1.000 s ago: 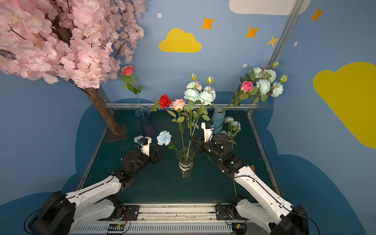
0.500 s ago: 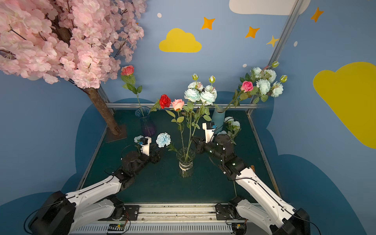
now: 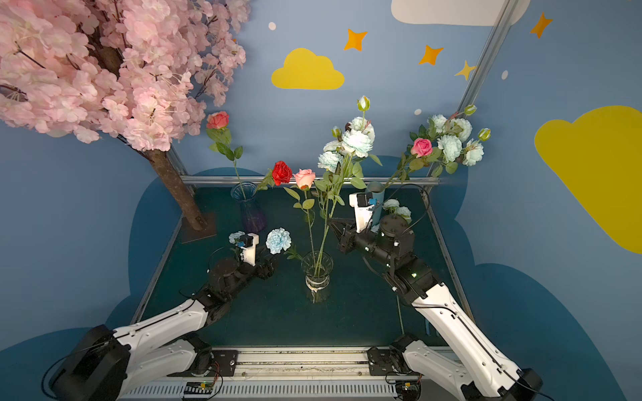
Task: Pick out blue flowers from the vase
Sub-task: Pick up the flower from the vase.
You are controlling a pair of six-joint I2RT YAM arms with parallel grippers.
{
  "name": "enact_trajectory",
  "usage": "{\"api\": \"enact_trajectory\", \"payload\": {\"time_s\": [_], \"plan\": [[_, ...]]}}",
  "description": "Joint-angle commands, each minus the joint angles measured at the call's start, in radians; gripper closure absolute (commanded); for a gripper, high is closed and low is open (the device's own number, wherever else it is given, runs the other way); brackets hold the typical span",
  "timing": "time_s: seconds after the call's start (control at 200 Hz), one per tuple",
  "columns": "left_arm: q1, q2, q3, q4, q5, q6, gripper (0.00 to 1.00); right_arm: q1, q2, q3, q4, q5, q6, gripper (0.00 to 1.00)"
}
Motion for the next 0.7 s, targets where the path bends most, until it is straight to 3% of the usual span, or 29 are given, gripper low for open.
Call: {"api": "enact_trajectory", "payload": {"time_s": [0.0,0.696], "plan": [[0.006,0.007,0.0,0.019,-0.009,0.008,0.32,-0.005,-0.003,0.082,-0.079,-0.024,-0.049,1.0],[0.031,0.003,-0.005,0.007,-0.021,-0.014,0.32,-0.102,-0.03,0.384,-0.33,-0.063,-0.099,1.0]]}}
